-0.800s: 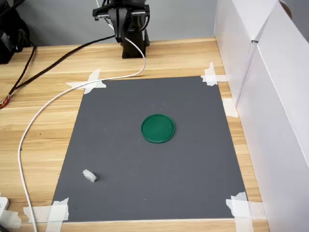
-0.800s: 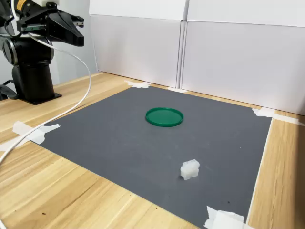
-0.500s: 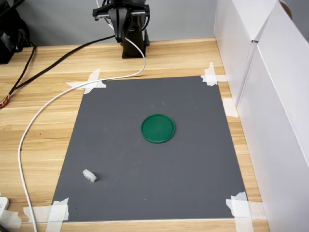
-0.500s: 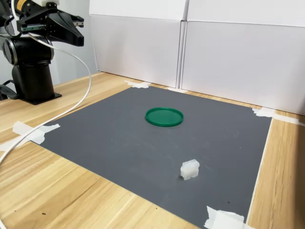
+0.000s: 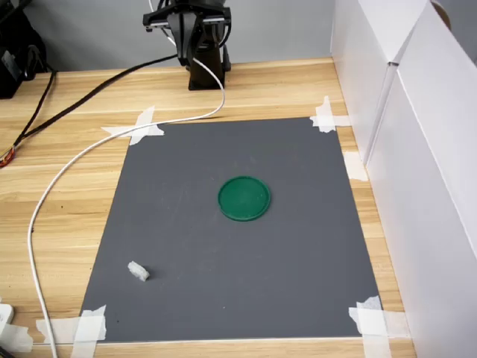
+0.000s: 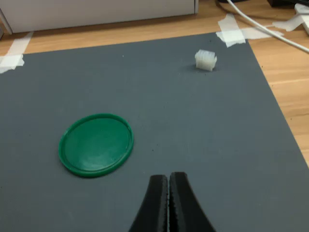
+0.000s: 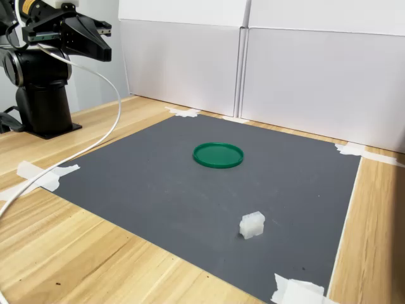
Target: Grasp a white terminal and put it in the green lid.
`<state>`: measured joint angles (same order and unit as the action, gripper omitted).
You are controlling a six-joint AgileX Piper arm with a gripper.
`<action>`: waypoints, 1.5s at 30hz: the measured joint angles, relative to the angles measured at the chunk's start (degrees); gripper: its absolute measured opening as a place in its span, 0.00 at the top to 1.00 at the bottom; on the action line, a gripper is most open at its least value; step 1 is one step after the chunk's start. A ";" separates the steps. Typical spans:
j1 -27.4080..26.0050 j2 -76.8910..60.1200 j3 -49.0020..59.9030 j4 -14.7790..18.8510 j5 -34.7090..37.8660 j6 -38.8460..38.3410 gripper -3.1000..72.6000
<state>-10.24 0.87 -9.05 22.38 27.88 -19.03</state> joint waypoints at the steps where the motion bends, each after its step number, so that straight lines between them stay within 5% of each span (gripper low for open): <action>1: 0.00 0.80 0.00 0.00 0.00 0.00 0.98; 12: 0.00 9.22 -2.85 -0.27 -0.05 -1.13 0.98; 33: 0.00 39.02 -25.80 -0.40 0.14 -1.87 0.98; 45: 0.00 54.91 -40.66 -2.77 10.17 -5.80 0.98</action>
<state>-10.24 55.78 -49.72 19.62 38.05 -24.82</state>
